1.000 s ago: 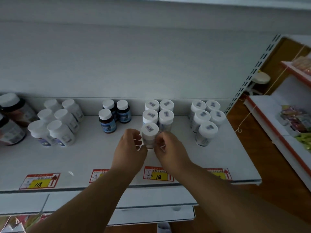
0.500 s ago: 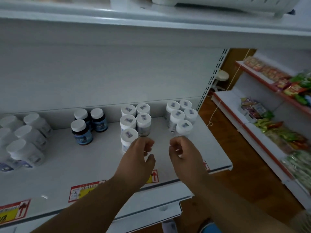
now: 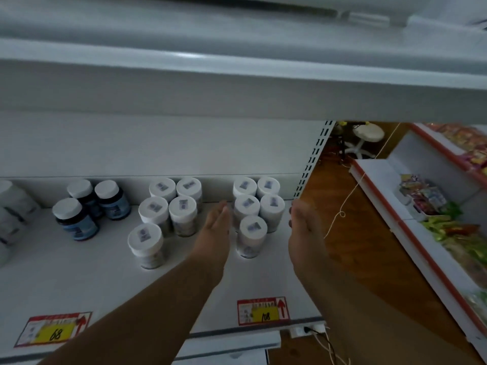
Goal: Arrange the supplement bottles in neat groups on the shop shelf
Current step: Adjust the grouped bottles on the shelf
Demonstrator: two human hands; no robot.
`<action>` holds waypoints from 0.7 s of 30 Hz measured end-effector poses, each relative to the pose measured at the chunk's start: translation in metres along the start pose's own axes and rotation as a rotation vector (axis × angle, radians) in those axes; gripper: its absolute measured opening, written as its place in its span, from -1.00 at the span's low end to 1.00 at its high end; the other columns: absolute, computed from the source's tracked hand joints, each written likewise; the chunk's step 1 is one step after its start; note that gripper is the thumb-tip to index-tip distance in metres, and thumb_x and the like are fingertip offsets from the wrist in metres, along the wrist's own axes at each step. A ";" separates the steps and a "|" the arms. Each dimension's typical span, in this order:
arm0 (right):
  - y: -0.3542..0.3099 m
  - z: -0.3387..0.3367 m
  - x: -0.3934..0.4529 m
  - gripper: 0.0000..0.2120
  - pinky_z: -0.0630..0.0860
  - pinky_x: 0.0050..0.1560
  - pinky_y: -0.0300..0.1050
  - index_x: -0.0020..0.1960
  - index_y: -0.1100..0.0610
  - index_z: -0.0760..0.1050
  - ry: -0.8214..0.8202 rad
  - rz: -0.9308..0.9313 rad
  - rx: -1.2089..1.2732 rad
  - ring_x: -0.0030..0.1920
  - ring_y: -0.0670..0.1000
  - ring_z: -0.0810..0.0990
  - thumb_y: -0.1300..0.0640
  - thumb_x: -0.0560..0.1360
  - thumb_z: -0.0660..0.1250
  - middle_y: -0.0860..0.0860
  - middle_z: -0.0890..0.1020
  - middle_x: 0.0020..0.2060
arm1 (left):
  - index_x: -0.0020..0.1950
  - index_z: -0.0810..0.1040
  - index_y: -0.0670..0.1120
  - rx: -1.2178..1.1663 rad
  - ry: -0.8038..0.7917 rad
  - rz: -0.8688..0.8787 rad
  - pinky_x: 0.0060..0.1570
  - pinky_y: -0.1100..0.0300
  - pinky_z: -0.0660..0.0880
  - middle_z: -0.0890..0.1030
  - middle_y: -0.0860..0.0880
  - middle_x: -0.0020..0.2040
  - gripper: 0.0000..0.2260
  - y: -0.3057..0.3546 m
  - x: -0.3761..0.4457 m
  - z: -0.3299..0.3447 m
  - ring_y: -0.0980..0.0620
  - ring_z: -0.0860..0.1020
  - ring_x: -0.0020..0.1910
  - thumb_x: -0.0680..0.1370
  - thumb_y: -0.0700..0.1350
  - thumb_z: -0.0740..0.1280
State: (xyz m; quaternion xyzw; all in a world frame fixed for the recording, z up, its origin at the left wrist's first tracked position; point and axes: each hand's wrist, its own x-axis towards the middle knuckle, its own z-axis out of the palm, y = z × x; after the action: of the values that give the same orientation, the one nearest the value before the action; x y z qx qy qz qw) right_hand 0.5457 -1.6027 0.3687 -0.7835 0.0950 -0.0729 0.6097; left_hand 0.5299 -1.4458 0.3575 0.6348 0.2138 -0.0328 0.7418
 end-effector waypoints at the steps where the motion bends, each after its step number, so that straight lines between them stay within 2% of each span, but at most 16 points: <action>1: -0.002 0.002 0.012 -0.53 0.45 0.26 0.32 0.18 0.18 0.46 0.006 0.058 0.060 0.16 0.26 0.53 -0.20 0.59 0.11 0.22 0.54 0.08 | 0.31 0.50 0.15 -0.071 0.033 -0.040 0.40 0.08 0.33 0.55 0.20 0.24 -0.75 0.002 0.008 0.006 0.11 0.48 0.29 0.65 0.10 0.20; 4: -0.009 0.009 0.035 -0.63 0.32 0.45 0.13 0.35 0.10 0.42 -0.139 0.180 0.185 0.34 0.06 0.47 -0.07 0.68 0.07 0.06 0.52 0.32 | 0.34 0.54 0.07 -0.146 0.051 -0.090 0.30 0.00 0.45 0.64 0.04 0.22 -0.63 0.004 0.026 0.020 0.03 0.58 0.21 0.60 0.19 0.23; 6: -0.009 0.011 0.042 -0.73 0.27 0.47 0.02 0.30 0.01 0.39 -0.209 0.190 0.236 0.35 -0.02 0.42 -0.03 0.69 0.04 -0.04 0.48 0.31 | 0.36 0.52 0.04 -0.165 0.064 -0.087 0.03 0.10 0.55 0.65 -0.01 0.19 -0.65 0.007 0.030 0.025 0.01 0.62 0.13 0.64 0.14 0.20; 7: -0.010 0.013 0.044 -0.77 0.27 0.46 -0.01 0.28 -0.03 0.36 -0.230 0.199 0.259 0.33 -0.04 0.41 -0.03 0.69 0.04 -0.07 0.47 0.28 | 0.34 0.54 0.05 -0.162 0.077 -0.088 -0.03 0.13 0.55 0.66 -0.02 0.17 -0.66 0.008 0.031 0.026 0.01 0.64 0.10 0.64 0.13 0.19; 10: -0.006 0.015 0.049 -0.74 0.27 0.43 -0.04 0.33 -0.09 0.34 -0.259 0.226 0.282 0.31 -0.06 0.41 -0.06 0.69 0.04 -0.06 0.46 0.30 | 0.31 0.56 0.10 -0.179 0.049 -0.101 0.13 0.02 0.57 0.69 -0.03 0.15 -0.68 0.007 0.037 0.030 -0.04 0.67 0.08 0.63 0.15 0.21; 12: -0.004 0.015 0.052 -0.64 0.25 0.48 0.05 0.44 -0.03 0.33 -0.251 0.229 0.261 0.39 -0.01 0.40 -0.08 0.68 0.06 -0.04 0.44 0.39 | 0.33 0.56 0.10 -0.201 0.029 -0.111 0.08 0.04 0.59 0.70 -0.02 0.12 -0.69 0.009 0.035 0.034 -0.04 0.68 0.06 0.63 0.13 0.22; 15: 0.000 0.014 0.057 -0.59 0.27 0.48 0.14 0.49 0.00 0.30 -0.250 0.237 0.229 0.42 0.04 0.39 -0.07 0.68 0.06 0.01 0.42 0.43 | 0.32 0.56 0.11 -0.192 0.021 -0.120 0.04 0.06 0.59 0.70 -0.03 0.10 -0.71 0.011 0.035 0.038 -0.04 0.67 0.06 0.64 0.11 0.22; 21: 0.003 0.015 0.062 -0.59 0.27 0.47 0.12 0.49 -0.02 0.29 -0.267 0.239 0.205 0.39 0.02 0.38 -0.07 0.68 0.04 -0.01 0.43 0.40 | 0.36 0.49 0.20 -0.079 -0.009 -0.083 0.25 -0.06 0.52 0.65 -0.02 0.18 -0.72 0.012 0.034 0.037 -0.06 0.61 0.17 0.67 0.00 0.17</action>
State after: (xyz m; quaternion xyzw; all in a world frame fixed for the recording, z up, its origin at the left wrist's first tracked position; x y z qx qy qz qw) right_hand 0.6093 -1.6041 0.3618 -0.7031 0.0974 0.0952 0.6979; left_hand 0.5748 -1.4715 0.3604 0.5956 0.2378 -0.0578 0.7651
